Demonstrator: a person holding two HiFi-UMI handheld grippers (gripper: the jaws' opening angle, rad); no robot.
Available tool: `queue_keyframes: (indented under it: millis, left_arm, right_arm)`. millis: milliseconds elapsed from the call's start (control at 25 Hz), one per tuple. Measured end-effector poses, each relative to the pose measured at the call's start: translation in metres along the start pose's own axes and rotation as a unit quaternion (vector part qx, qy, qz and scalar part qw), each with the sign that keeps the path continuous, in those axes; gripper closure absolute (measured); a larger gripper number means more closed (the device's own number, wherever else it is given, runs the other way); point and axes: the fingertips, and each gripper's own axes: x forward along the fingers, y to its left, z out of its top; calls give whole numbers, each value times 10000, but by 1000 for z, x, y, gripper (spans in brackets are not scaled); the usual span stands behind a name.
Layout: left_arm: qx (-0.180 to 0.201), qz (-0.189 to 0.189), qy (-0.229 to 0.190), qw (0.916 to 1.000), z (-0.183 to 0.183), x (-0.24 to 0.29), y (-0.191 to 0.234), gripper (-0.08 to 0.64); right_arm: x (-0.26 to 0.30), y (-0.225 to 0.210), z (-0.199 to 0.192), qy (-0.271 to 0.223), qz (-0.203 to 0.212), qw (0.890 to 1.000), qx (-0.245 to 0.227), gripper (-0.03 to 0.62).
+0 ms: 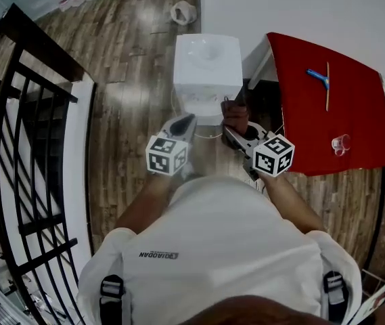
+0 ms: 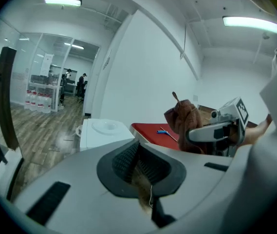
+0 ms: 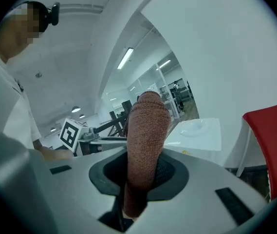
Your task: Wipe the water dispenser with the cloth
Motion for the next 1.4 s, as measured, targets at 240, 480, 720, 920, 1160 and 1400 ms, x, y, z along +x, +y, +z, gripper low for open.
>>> queue_keyframes:
  millis: [240,480,720,920,1160,1400]
  left_arm:
    - [-139,377,-280,9988,-13,-29,-54,560]
    - [-131,457,-145,9988,-43,-57,-102,560]
    - [65,454,-58,9989,-44,-69,-117,560]
    - [131,267,-132,9995,-30,-71,-111,560]
    - [233,190,76,9995,-37,-87,-82,560]
    - [318,-8,87,9995,-37,-101,-65,560]
  right_arm:
    - [-64,4,-24,-14,-17,9999,-104,520]
    - [-99,5,-53,15,-82,9993,-370,520]
    - [-118,22,-59,16,-111,9995,-307,520]
    - [-118,36,-67,-28,-366,9989,-286,520]
    - [-93,51,-69,-202,-580,9980,-137,520]
    - [-71,63,-74,-234,-757,9968,146,520]
